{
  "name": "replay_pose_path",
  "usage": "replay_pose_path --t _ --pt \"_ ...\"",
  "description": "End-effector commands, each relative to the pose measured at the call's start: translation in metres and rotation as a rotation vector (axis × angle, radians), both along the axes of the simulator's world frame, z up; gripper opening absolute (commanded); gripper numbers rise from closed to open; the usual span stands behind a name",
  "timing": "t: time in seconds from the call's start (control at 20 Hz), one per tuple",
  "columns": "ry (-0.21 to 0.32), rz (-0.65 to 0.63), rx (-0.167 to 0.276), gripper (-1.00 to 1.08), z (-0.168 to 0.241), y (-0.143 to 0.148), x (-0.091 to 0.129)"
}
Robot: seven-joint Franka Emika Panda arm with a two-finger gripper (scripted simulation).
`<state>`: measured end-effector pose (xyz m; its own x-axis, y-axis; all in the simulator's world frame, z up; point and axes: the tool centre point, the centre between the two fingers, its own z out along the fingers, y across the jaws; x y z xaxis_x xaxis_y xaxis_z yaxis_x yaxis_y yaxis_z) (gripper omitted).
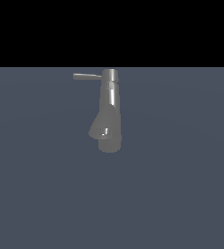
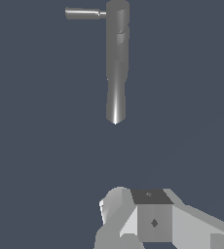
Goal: Turn on the faucet by rotating a designated handle.
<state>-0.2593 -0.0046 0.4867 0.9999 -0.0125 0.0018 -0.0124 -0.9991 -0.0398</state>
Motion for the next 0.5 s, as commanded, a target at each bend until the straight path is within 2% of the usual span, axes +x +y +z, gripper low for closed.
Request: replay_pose_path --t 0.0,0.45 --pt "0.0 0.0 0.0 -1.0 0.0 0.0 0.0" --pt "-0.006 -0.049 0.022 -1.0 0.0043 -0.0074 0.0021"
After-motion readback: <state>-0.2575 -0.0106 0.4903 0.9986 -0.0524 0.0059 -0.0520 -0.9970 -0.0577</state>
